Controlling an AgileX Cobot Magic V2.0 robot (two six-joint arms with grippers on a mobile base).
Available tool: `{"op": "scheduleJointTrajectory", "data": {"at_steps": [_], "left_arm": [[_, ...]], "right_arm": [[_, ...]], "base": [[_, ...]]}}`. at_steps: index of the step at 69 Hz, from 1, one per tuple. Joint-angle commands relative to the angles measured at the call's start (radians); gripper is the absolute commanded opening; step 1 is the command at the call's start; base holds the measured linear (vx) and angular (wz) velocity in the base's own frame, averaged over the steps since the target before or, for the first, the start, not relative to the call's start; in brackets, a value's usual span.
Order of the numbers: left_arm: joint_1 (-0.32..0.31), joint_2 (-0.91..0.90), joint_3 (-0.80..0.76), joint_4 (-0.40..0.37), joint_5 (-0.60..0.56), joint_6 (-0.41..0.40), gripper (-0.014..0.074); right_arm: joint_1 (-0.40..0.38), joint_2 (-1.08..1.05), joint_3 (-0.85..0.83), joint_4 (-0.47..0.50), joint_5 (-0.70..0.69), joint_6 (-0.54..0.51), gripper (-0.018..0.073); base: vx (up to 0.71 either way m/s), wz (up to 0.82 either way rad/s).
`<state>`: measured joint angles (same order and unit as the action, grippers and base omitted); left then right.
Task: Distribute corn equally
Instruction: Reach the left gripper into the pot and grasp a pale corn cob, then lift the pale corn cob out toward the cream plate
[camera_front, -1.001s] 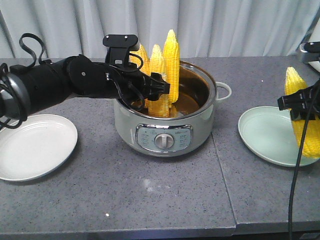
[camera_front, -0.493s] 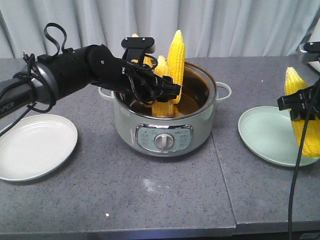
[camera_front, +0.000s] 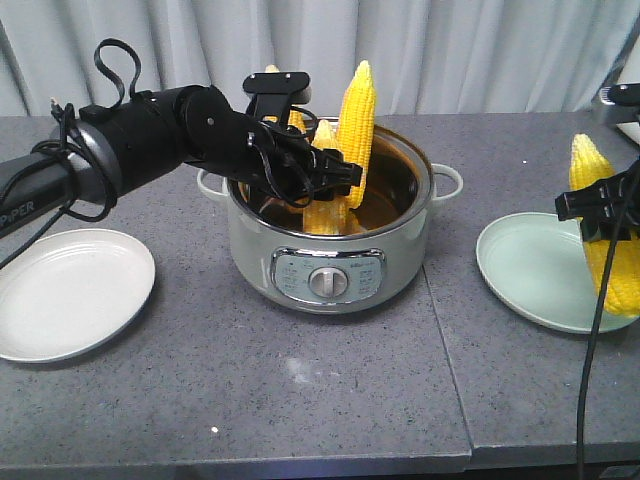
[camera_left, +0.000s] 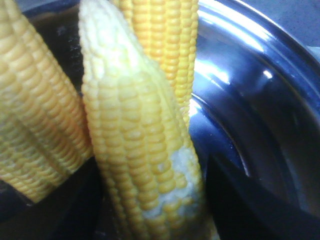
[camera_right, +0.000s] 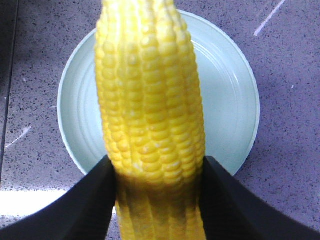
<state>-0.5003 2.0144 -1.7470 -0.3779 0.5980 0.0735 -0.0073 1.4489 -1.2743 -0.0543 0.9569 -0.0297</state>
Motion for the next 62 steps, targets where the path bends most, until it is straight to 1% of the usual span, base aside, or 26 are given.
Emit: {"op": "scheduleJointTrajectory", "data": {"at_steps": [1,17,27,36,43,55,62], "left_arm": [[0.006,-0.05,-0.027,-0.005,-0.005,-0.016,0.0372],[0.006,-0.05,-0.027,0.0,0.026,-0.014,0.0237],[0.006,-0.05,-0.027,0.0,0.033,-0.014,0.0184],[0.007,-0.067,-0.027,0.0,0.029,-0.003,0.017],[0.008,-0.096,-0.027,0.0,0.02,0.022,0.017],[0.008,-0.183,-0.027,0.002,0.004,0.022,0.0172],[0.008,-0.237,-0.027,0.032,0.006,0.022,0.0172]], "right_arm": [[-0.007,-0.038,-0.025,-0.006,-0.043,-0.012,0.026],[-0.007,-0.038,-0.025,-0.006,-0.043,-0.012,0.026],[-0.007,-0.038,-0.025,-0.006,-0.043,-0.012,0.026],[-0.007,-0.038,-0.025,-0.006,-0.043,-0.012,0.026],[-0.007,-0.038,-0.025,-0.006,-0.043,-0.012,0.026],[-0.007,-0.038,-0.025,-0.006,-0.043,-0.012,0.026],[-0.007,-0.038,-0.025,-0.006,-0.043,-0.012,0.026]], "base": [[0.0,0.0],[0.0,0.0],[0.0,0.0],[0.0,0.0],[0.0,0.0],[0.0,0.0],[0.0,0.0]]}}
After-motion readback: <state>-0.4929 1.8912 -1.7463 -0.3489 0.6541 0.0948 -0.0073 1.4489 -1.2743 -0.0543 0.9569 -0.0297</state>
